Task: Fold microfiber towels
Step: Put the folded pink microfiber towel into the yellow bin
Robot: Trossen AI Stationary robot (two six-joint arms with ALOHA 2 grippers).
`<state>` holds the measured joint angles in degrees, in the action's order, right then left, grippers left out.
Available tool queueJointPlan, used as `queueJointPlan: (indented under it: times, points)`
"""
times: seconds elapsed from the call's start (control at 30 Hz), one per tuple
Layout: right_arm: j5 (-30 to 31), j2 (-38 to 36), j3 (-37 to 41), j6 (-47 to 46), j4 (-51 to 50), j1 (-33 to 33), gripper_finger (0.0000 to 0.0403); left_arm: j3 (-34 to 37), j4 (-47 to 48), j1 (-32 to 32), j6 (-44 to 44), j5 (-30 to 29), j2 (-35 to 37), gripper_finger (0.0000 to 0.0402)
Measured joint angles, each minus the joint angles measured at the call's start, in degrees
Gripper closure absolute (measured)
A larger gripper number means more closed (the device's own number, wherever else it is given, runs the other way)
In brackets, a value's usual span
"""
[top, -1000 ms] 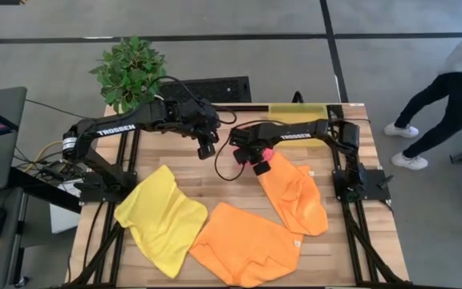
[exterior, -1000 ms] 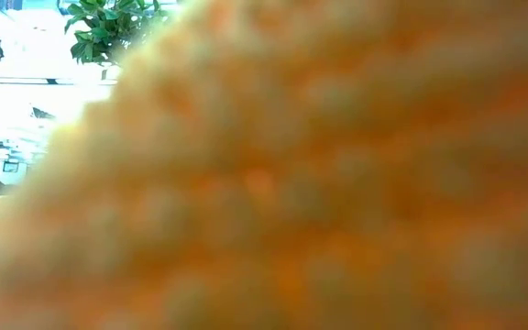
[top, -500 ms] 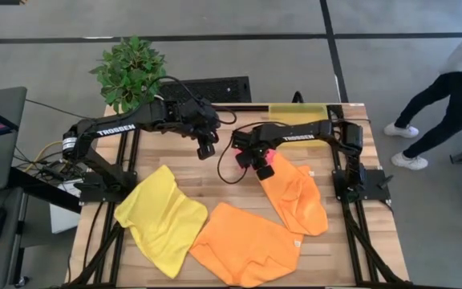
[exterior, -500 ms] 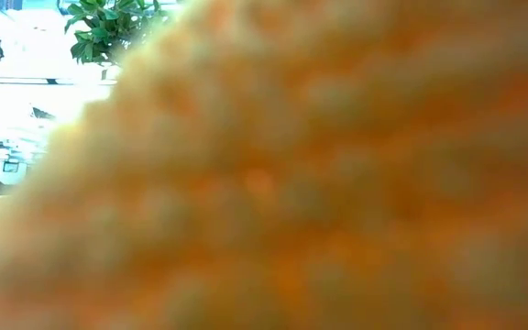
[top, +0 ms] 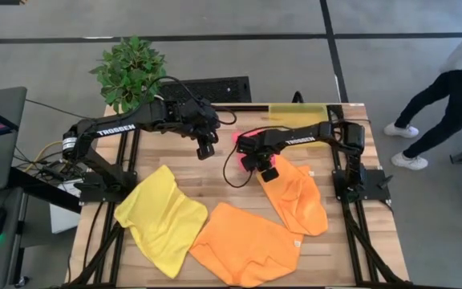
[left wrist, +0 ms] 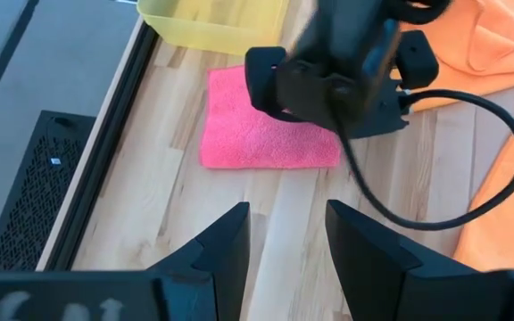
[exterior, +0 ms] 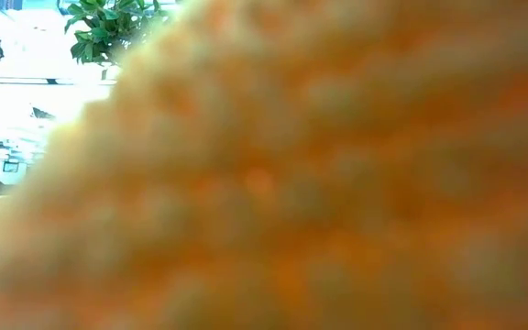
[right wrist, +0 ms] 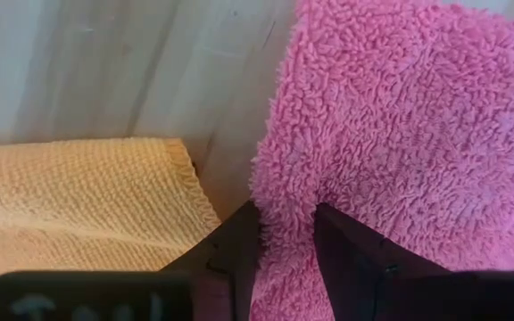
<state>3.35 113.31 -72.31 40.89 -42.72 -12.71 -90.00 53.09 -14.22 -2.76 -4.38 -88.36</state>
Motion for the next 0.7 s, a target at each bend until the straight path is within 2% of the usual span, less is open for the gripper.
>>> queueJointPlan:
  times: [0.07, 0.33, 0.43, 0.6, 0.7]
  points:
    - [2.03, -0.06, 1.05, -0.25, 1.77, 0.13, 0.0269, 0.0, -0.01, 0.0, 0.0, 0.01, 0.0, 0.026]
    - [3.56, 0.09, 1.35, -2.43, 3.99, 0.01, 0.0277, 0.0, -0.04, 0.0, 0.34, 0.02, 0.0, 0.0261]
    - [3.97, 0.2, 1.35, -3.43, 4.76, -0.04, 0.0307, 0.0, -0.04, 0.0, 0.39, 0.02, 0.0, 0.0261]
    - [5.9, 0.45, 1.07, -3.43, 7.16, -0.19, 0.0386, 0.0, -0.06, 0.0, 0.42, 0.02, 0.0, 0.0261]
    - [5.95, 0.46, 0.82, -3.16, 7.29, -0.41, 0.0388, 0.0, -0.06, 0.0, 0.44, 0.04, 0.0, 0.0261]
